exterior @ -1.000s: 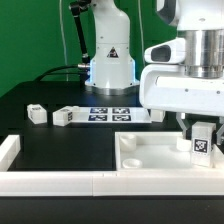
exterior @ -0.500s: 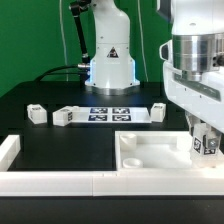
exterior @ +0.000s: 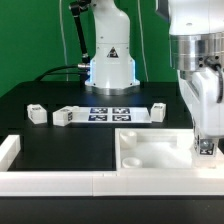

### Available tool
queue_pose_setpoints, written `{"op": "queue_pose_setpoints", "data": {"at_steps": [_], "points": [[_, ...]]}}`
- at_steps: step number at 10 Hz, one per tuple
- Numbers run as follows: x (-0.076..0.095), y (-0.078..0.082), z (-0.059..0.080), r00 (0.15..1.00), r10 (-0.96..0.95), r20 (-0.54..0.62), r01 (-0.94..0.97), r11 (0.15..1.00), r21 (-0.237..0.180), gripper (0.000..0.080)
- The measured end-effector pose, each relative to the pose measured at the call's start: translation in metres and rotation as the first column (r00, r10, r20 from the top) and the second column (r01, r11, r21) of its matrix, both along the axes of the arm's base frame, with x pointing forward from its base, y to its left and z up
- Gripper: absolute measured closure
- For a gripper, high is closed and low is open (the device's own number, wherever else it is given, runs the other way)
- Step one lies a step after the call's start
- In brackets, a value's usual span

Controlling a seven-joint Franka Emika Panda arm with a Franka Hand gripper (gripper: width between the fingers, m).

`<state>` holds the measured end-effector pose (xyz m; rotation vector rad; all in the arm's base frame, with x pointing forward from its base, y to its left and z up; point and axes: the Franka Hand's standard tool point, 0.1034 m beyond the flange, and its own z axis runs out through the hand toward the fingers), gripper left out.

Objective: Assemble square table

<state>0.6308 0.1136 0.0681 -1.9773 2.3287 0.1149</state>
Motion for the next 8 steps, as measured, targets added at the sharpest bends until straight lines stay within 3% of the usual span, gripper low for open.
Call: {"op": "queue_pose_setpoints", "data": {"at_steps": [2,3,6,7,8], "points": [[-0.0019,-0.0012,-0.0003,0.97,-0.241,0.014,0.24,0.97,0.047,0.0509],[-0.0017,-0.0015,0.0,0.96,-0.28,0.013,0.279,0.959,0.047,0.0509],[-0.0019,-0.0021,0.0007,0.96,-0.28,0.019,0.28,0.959,0.036,0.0505],[-0.003,-0.0016,-0.0008,0.965,-0.261,0.019,0.261,0.965,0.035,0.0424],[-0.0031,-0.0015,-0.0012,0.965,-0.261,0.018,0.26,0.965,0.034,0.0424]]}}
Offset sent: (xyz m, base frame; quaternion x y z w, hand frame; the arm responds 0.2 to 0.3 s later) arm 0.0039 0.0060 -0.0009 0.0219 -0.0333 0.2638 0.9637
